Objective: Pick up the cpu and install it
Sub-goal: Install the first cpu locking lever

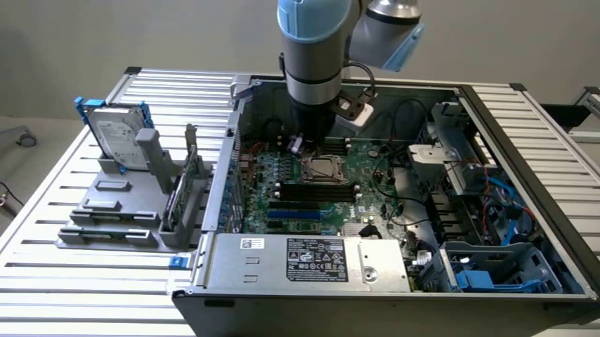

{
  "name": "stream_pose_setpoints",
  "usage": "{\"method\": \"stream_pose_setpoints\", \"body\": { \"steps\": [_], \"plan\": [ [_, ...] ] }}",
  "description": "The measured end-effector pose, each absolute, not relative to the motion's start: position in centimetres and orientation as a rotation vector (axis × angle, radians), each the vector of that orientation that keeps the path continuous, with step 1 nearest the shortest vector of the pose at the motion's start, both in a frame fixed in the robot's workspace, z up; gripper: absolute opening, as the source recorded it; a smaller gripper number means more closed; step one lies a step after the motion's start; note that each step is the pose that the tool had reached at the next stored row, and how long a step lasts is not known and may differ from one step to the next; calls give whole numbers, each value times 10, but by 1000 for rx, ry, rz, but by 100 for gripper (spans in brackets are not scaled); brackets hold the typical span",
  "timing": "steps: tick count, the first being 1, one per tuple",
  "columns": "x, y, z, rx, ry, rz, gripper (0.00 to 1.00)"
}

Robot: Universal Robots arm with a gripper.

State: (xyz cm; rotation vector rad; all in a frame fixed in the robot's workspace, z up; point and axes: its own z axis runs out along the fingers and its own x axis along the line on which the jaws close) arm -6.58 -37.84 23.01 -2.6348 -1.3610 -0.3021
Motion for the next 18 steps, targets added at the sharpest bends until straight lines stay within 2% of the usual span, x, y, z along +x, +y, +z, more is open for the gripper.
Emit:
{"method": "stream_pose_setpoints", "body": {
  "steps": [13, 18],
  "plan": [
    [-68, -414, 248, -2633, -1350, -278, 11],
    [-70, -422, 249, -2626, -1336, -238, 11]
  ]
}}
